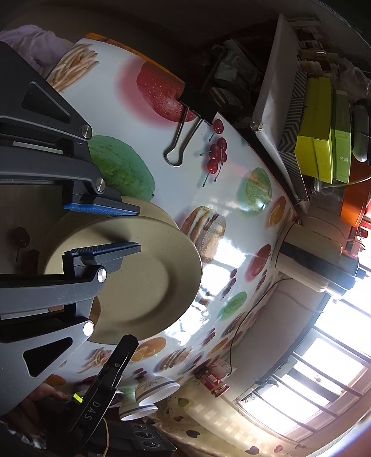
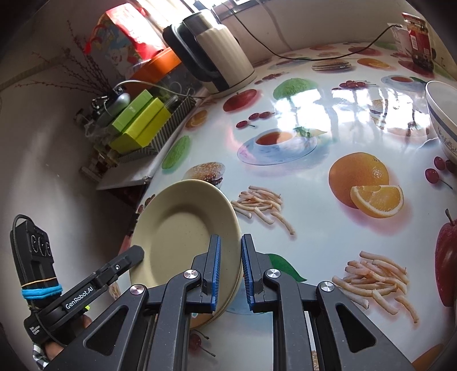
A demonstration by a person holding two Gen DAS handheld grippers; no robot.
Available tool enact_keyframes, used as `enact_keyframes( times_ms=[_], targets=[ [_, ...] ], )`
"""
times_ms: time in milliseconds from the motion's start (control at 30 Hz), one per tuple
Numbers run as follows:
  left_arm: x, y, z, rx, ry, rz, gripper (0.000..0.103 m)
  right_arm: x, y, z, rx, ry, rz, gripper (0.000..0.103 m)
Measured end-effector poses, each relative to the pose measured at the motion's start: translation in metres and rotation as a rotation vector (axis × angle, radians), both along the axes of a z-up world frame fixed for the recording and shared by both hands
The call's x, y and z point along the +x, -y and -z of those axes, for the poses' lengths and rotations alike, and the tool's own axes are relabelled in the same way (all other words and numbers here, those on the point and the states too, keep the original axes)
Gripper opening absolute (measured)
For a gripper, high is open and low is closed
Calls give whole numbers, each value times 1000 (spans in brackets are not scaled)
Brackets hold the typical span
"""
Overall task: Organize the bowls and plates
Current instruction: 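Set both held cream plates onto the plate stack and open both grippers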
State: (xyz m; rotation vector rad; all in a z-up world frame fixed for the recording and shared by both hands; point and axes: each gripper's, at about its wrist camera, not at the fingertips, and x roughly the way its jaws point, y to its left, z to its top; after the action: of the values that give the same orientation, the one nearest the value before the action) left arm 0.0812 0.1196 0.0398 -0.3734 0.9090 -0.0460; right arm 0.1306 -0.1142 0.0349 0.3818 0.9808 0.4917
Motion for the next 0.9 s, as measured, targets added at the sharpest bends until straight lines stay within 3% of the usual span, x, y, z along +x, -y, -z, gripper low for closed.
enact_keyframes(
  times_ms=[900],
  targets=[
    [-3, -1, 3, 25, -10, -15, 20, -1, -9, 7, -32, -4, -13, 17]
  ],
)
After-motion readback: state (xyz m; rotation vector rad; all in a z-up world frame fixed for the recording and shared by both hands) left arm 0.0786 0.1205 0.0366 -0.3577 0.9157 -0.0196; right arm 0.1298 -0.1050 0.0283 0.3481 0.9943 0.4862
